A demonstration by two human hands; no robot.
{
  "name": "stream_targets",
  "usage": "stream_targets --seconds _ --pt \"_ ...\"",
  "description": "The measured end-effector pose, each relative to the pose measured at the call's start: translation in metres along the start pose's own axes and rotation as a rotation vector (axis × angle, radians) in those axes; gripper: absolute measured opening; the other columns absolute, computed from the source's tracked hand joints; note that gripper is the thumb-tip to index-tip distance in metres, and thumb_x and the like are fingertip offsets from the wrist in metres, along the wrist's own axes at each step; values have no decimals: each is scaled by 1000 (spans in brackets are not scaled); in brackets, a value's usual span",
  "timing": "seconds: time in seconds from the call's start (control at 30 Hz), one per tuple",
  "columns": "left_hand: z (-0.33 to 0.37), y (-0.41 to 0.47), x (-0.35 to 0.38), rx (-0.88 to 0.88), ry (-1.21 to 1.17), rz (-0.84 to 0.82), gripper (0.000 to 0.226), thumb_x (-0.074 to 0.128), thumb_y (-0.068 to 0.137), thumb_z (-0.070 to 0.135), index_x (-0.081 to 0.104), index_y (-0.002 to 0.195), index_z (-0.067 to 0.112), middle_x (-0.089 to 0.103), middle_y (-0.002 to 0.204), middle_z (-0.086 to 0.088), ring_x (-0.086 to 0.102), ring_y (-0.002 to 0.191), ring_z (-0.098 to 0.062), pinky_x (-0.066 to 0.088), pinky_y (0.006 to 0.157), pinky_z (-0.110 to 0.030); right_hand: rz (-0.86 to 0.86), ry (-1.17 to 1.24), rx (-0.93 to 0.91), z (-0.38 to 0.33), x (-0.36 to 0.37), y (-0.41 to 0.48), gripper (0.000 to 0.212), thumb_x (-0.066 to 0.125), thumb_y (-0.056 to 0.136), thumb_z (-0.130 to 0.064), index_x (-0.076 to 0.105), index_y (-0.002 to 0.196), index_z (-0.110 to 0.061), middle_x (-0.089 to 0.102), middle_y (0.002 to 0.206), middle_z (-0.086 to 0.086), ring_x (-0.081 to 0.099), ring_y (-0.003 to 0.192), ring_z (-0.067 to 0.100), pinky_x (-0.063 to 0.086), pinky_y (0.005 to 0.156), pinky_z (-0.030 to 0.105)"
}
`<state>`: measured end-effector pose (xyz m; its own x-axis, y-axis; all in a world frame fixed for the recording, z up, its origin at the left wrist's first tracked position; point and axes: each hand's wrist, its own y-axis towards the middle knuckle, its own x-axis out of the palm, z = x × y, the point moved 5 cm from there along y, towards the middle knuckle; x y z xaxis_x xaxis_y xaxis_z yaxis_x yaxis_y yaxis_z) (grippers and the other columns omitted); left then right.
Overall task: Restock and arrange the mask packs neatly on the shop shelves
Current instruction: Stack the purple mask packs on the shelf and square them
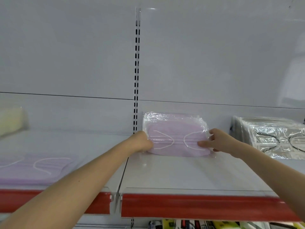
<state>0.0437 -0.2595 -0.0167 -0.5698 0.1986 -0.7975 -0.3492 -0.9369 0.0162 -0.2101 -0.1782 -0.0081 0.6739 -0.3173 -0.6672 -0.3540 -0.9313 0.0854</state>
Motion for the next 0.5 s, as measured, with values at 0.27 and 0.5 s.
stream_targets --seconds 0.27,0.5 --pt "8 -24 -7 57 102 5 27 45 87 8 38 61 11 38 61 -2 38 56 -16 23 44 -23 95 -69 6 -2 -5 -8 76 73 78 -34 34 133 2 49 109 9 46 92 20 38 75 27" --pt "11 -62 -27 164 141 111 34 46 95 27 31 67 14 39 68 0 41 66 -18 30 54 -28 357 -161 -196 -46 -7 -31 58 64 86 -31 43 133 -5 48 133 14 47 121 27 36 98 34"
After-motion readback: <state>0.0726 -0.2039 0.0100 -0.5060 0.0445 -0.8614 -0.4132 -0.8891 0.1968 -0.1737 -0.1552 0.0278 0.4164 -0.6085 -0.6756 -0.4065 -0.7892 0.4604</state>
